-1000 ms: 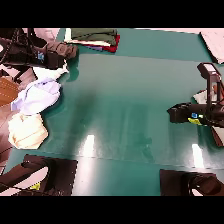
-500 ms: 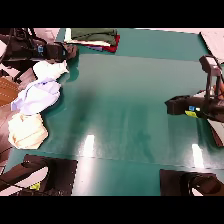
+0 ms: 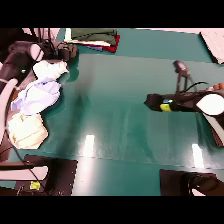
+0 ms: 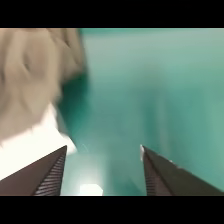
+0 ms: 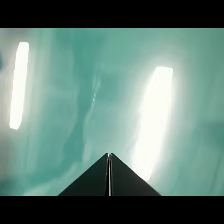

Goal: Fold the shirts.

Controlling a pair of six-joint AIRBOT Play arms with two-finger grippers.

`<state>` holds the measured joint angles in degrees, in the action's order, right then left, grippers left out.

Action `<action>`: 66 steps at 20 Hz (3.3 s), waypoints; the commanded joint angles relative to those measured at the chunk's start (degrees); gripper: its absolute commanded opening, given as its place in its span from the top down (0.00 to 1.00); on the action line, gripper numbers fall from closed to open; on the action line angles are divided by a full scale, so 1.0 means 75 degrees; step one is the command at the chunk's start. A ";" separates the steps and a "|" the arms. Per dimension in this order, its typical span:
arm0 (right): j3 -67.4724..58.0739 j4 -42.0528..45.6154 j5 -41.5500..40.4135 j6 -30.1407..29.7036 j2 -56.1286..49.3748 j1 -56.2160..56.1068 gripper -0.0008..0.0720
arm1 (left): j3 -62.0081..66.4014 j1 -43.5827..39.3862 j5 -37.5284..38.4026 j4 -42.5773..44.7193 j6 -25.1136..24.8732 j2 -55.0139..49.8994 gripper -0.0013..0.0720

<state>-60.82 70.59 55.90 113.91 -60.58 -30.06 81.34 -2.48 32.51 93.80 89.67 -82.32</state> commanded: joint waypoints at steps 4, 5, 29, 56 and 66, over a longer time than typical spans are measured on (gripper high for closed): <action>0.0003 -0.0487 0.0335 0.0096 -0.0533 -0.1183 0.95 | 0.1253 0.0227 -0.1113 0.1734 -0.0017 -0.2352 0.26; 0.0003 -0.0478 0.0347 0.0096 -0.0484 -0.1288 0.95 | 0.1419 0.0227 -0.1131 0.1853 -0.0015 -0.2556 0.26; 0.0003 0.3325 0.0405 0.1000 0.4147 0.1105 0.95 | 0.3899 -0.1536 0.3334 -0.1271 0.0606 0.1070 0.95; 0.0003 -0.0612 0.1999 -0.2541 -0.0565 0.1693 0.02 | -0.1445 -0.0976 0.6685 -0.1719 0.0137 0.4342 0.16; 0.0003 -0.0621 0.1988 -0.2509 -0.0417 0.0545 0.02 | -0.3768 0.1824 0.4835 -0.6455 -0.2323 0.0560 0.23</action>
<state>-60.82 65.98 70.72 94.94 -64.62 -24.60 55.18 10.04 72.44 51.83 77.28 -68.97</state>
